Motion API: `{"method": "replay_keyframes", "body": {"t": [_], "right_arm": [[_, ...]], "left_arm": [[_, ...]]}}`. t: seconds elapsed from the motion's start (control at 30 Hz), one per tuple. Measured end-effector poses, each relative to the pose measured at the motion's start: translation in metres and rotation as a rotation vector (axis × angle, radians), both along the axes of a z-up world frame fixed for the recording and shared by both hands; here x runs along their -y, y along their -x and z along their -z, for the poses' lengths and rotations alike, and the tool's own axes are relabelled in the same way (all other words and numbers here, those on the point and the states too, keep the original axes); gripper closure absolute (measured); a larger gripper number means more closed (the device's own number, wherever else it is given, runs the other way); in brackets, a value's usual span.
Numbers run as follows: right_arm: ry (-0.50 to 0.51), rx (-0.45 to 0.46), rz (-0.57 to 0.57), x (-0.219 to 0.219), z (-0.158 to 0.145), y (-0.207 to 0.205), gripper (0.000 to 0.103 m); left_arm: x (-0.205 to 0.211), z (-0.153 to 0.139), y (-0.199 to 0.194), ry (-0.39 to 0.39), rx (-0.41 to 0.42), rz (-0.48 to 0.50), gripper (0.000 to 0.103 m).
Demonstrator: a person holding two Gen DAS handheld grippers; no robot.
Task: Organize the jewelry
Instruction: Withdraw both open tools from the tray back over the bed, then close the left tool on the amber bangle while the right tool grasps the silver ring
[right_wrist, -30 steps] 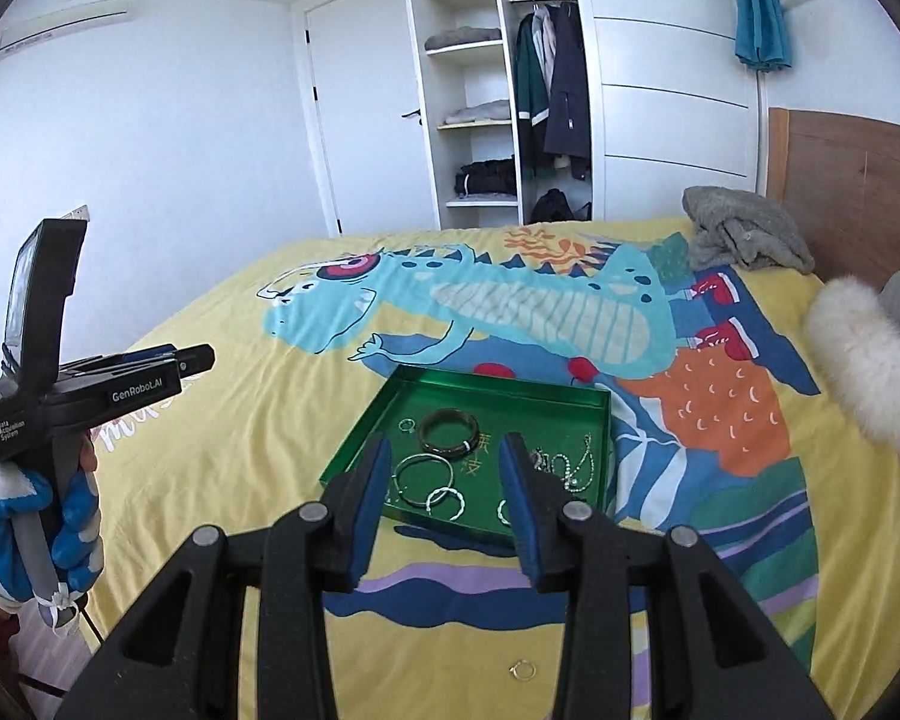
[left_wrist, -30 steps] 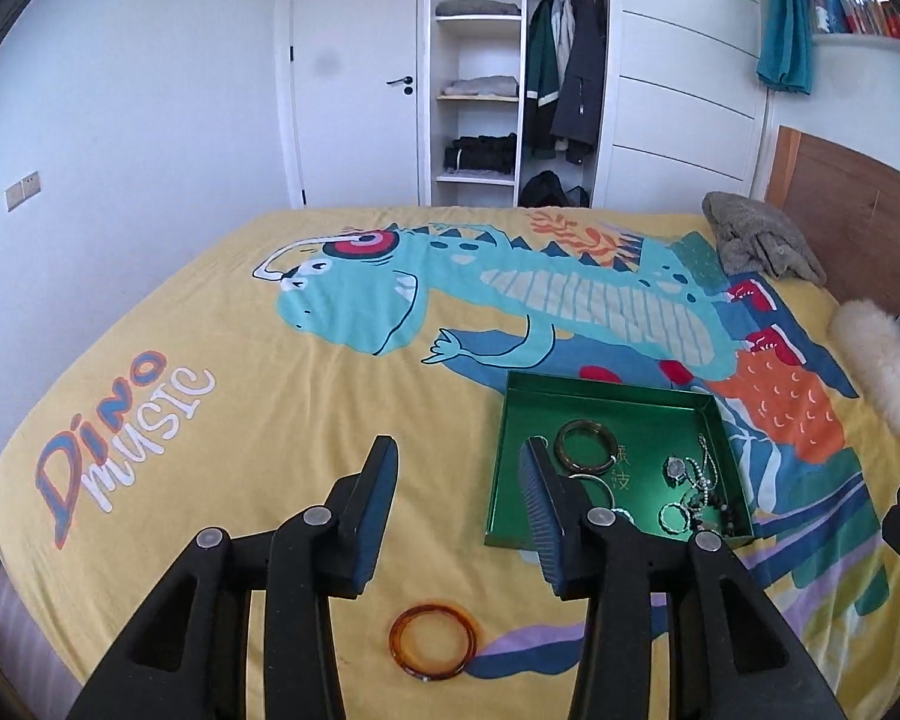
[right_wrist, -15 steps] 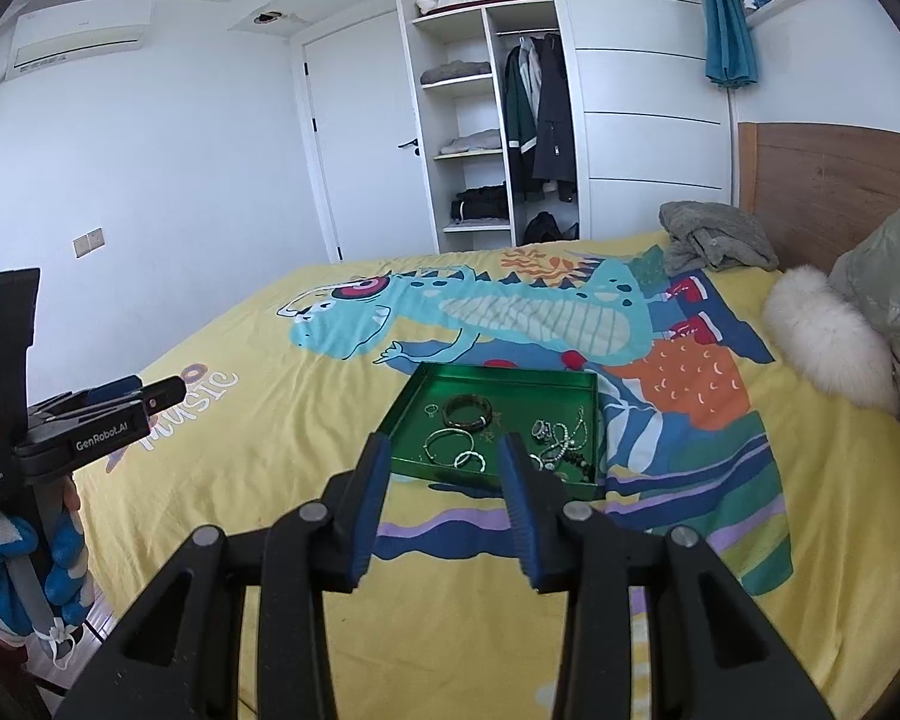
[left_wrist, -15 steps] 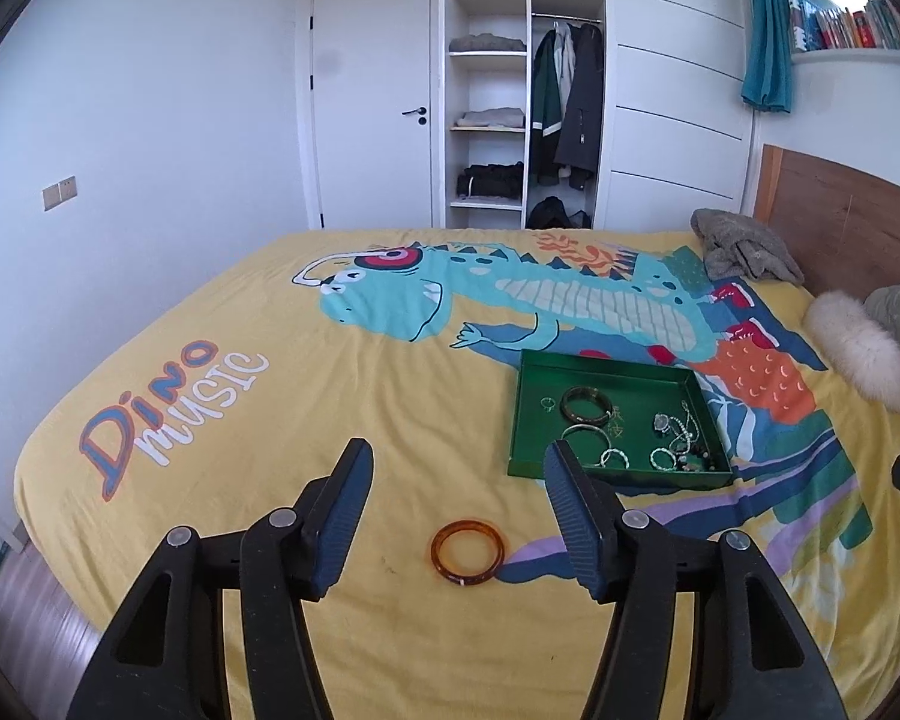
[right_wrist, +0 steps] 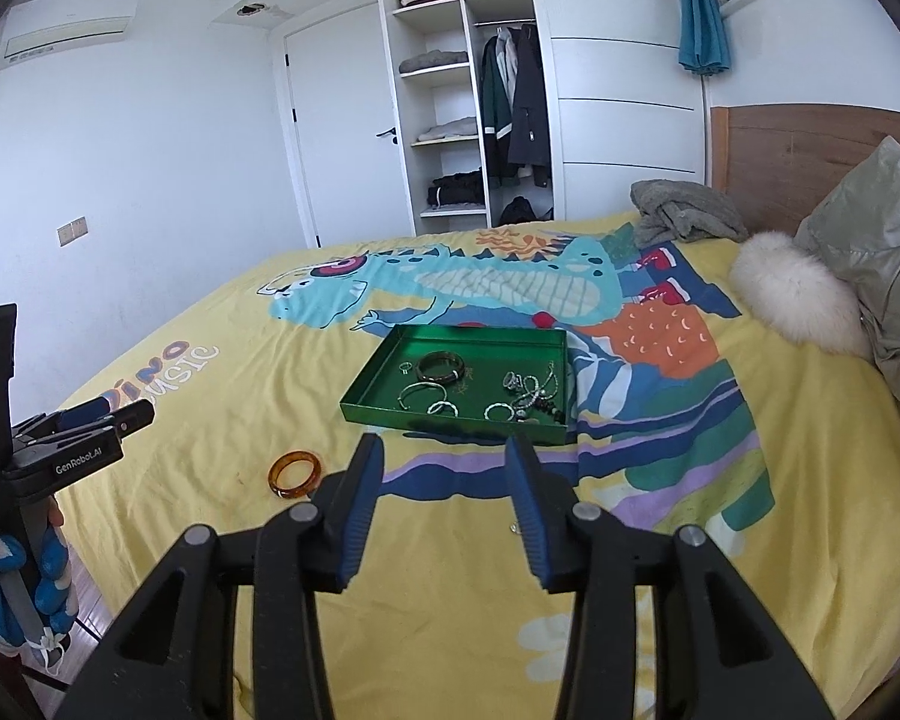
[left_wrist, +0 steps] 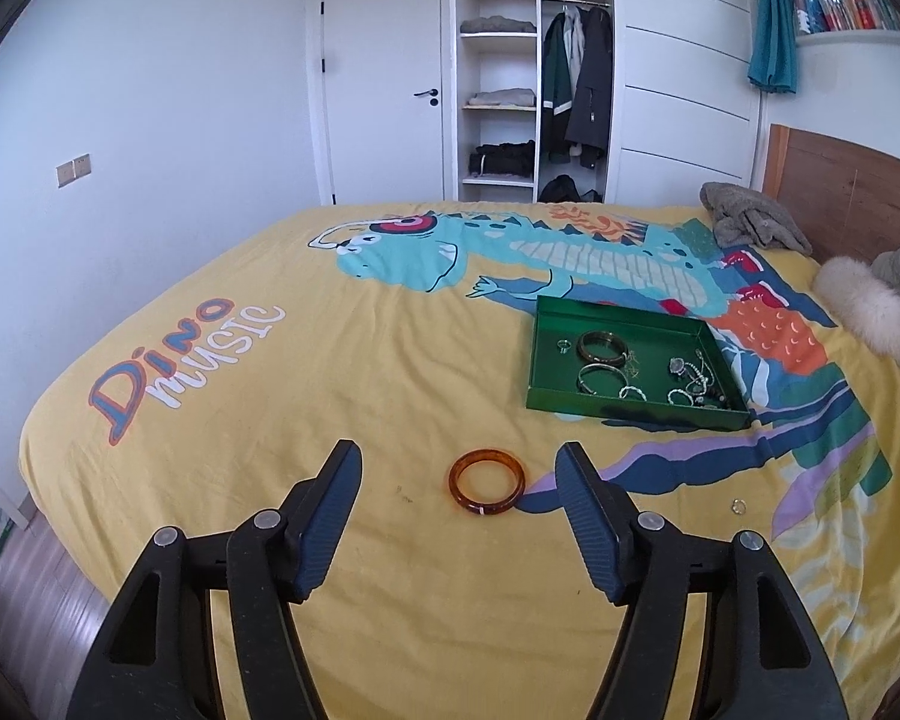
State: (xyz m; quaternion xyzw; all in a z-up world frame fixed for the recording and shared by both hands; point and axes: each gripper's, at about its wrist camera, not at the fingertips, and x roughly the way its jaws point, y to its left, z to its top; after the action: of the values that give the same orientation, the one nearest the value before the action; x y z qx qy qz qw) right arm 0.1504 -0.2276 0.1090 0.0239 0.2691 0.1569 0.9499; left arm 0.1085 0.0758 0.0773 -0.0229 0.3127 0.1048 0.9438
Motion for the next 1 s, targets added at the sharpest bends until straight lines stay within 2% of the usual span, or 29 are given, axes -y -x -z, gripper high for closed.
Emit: {"method": "replay_keyframes", "body": {"t": [0.2, 0.37, 0.4, 0.53, 0.7, 1.0], "right_arm": [[0.019, -0.035, 0.001, 0.008, 0.028, -0.006, 0.062], [0.013, -0.11, 0.02, 0.018, 0.069, -0.033, 0.062], [0.009, -0.133, 0.024, 0.02, 0.079, -0.041, 0.062], [-0.002, -0.211, 0.026, 0.024, 0.119, -0.071, 0.062], [0.007, -0.284, -0.003, 0.02, 0.16, -0.105, 0.062], [0.056, -0.346, -0.047, 0.014, 0.2, -0.142, 0.062]], "left_arm": [[-0.016, 0.041, -0.006, 0.002, -0.057, -0.016, 0.036], [-0.031, 0.08, -0.025, 0.021, -0.111, -0.005, 0.039], [-0.032, 0.089, -0.03, 0.024, -0.123, 0.008, 0.043], [-0.025, 0.118, -0.054, 0.037, -0.161, 0.102, 0.047], [-0.004, 0.144, -0.09, -0.022, -0.207, 0.228, 0.056], [0.009, 0.171, -0.139, -0.084, -0.258, 0.316, 0.057]]}}
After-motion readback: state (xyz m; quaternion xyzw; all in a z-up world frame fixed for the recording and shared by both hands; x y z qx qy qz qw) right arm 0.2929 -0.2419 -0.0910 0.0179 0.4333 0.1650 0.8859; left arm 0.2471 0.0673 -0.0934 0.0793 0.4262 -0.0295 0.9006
